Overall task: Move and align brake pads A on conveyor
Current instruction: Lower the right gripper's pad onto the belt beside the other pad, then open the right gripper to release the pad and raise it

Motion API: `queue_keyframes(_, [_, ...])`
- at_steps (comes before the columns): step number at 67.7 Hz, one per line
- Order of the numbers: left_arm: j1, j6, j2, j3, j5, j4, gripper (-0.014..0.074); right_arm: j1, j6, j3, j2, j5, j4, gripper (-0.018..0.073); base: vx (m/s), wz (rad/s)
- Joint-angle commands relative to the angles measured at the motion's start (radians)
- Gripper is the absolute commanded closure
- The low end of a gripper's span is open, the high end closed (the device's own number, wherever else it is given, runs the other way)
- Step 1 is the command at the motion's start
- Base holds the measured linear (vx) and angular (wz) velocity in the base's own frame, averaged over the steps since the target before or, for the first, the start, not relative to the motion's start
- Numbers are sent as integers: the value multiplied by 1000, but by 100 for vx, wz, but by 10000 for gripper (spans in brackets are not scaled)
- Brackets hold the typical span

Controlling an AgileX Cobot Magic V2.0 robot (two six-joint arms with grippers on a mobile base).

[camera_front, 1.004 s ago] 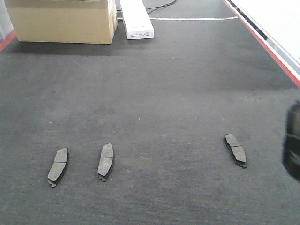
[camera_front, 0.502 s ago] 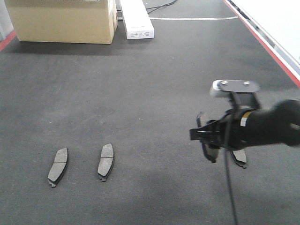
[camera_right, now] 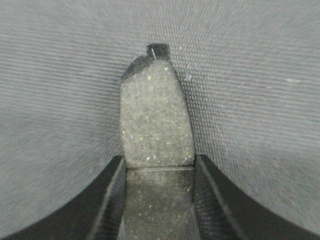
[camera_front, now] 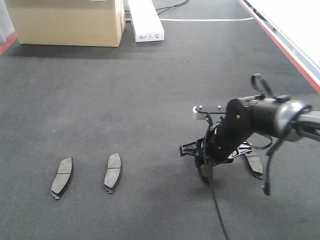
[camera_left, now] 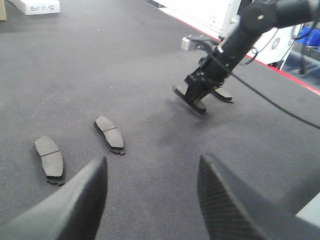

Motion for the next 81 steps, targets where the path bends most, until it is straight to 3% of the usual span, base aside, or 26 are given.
queue_keyframes(1, [-9,-2,17,-20,-63,0,199,-1,-6,-62,-18,11,-6,254,0,0])
queue_keyframes(9, [-9,-2,17,-20,-63,0,199,-1,-1,-79,-7,18,-9,111,0,0])
queue_keyframes(17, [-9,-2,17,-20,-63,0,199,-1,-6,-82,-47,42,-22,48,0,0])
queue_keyframes(45, [-9,-2,17,-20,-63,0,199,-1,22,-51,-451,176,-188,53,0,0])
queue_keyframes(81, [-9,-2,17,-20,-76,2,199,-1,48,469,-1275,3,-236,54,0,0])
